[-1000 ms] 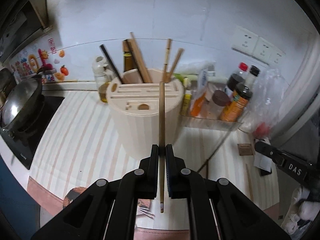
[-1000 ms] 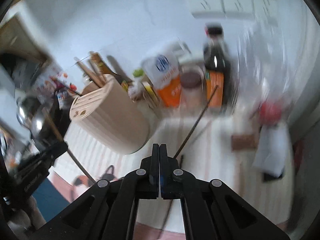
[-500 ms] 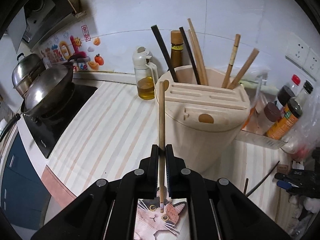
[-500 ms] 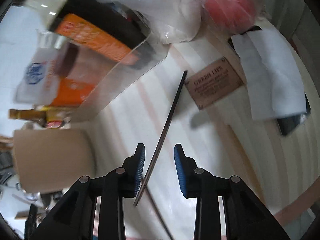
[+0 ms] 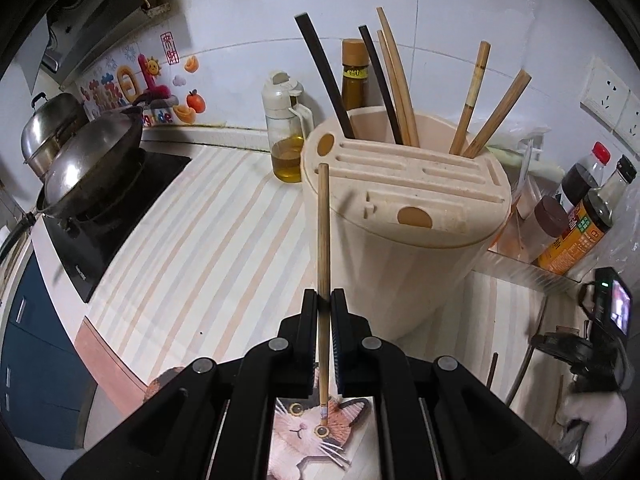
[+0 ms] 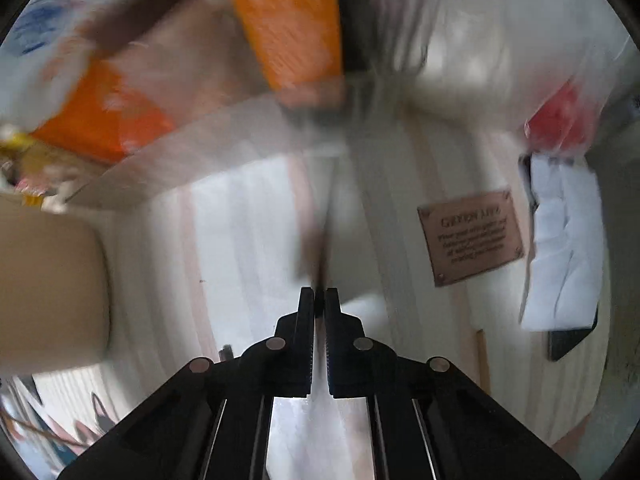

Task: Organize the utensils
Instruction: 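Raise both chopsticks above the beige holder and lower them toward its slots, then insert both chopsticks into the holder slots and open both tools, then move both open tools down to the remaining chopsticks on the counter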

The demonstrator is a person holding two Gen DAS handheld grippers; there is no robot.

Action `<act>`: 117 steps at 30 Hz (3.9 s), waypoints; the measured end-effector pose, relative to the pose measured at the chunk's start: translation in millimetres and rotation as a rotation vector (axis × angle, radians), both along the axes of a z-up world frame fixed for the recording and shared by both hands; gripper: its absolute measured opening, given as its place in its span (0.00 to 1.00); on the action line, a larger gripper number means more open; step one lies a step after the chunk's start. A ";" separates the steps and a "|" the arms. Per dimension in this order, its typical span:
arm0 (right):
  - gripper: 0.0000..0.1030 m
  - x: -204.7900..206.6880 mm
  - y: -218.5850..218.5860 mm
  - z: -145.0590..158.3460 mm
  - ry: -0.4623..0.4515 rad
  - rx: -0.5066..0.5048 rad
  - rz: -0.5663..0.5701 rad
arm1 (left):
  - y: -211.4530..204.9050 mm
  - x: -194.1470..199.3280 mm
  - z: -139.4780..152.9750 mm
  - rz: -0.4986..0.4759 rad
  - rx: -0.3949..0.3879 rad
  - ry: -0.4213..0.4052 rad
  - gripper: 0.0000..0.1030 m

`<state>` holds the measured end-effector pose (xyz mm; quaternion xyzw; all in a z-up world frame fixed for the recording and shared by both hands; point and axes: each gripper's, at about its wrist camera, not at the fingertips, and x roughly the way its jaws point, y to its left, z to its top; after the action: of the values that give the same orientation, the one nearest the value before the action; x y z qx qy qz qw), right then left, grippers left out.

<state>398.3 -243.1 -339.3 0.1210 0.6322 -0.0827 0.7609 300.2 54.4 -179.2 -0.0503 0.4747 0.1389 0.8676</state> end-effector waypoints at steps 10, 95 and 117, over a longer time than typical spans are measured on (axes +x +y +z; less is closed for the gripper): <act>0.04 -55.5 -3.9 82.9 -0.344 0.042 0.058 | 4.0 -20.1 24.5 -0.042 -0.053 -0.035 0.04; 0.95 -86.1 5.6 180.4 -0.426 0.048 0.108 | 8.9 -26.0 16.9 -0.130 -0.082 0.049 1.00; 0.58 -113.3 -112.2 28.6 0.007 -0.088 0.023 | -167.9 -24.9 -123.3 -0.421 -0.033 0.354 1.00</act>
<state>285.0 -355.2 -310.7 0.0798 0.6319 -0.1018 0.7642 275.3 -113.5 -302.4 0.0600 0.6211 -0.0456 0.7801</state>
